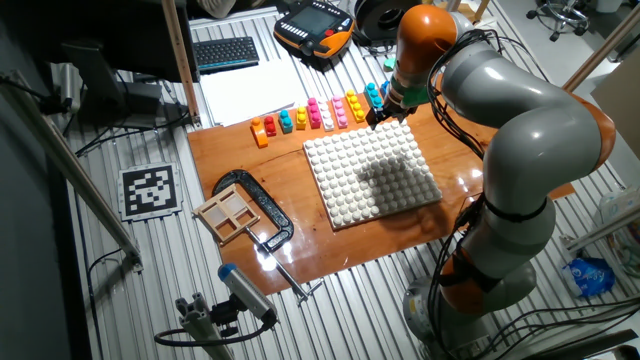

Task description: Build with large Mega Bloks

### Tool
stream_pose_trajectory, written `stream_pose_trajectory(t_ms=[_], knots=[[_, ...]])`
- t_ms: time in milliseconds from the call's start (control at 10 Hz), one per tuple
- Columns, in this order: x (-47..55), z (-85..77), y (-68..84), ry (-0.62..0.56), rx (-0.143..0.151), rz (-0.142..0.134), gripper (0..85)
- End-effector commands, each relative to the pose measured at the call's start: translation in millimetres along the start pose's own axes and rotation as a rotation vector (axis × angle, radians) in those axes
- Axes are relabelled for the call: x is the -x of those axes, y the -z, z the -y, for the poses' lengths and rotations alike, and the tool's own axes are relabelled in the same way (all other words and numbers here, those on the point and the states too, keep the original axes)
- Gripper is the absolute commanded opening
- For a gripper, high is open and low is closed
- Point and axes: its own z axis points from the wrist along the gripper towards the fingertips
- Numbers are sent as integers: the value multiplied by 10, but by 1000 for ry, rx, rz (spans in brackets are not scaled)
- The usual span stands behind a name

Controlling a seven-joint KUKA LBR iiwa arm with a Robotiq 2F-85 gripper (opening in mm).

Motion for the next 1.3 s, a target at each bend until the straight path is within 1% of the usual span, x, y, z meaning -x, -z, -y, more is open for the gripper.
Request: stream_pose_trajectory(t_ms=[0,500,700,900,1100,1200], knots=[[1,3,2,163,-33,-13,0],[-4,10,22,160,-37,-12,0],[10,38,23,152,-34,-10,0],[43,101,29,146,-26,-15,0],[105,186,10,143,-28,-11,0],[147,235,-27,137,-24,-9,0]])
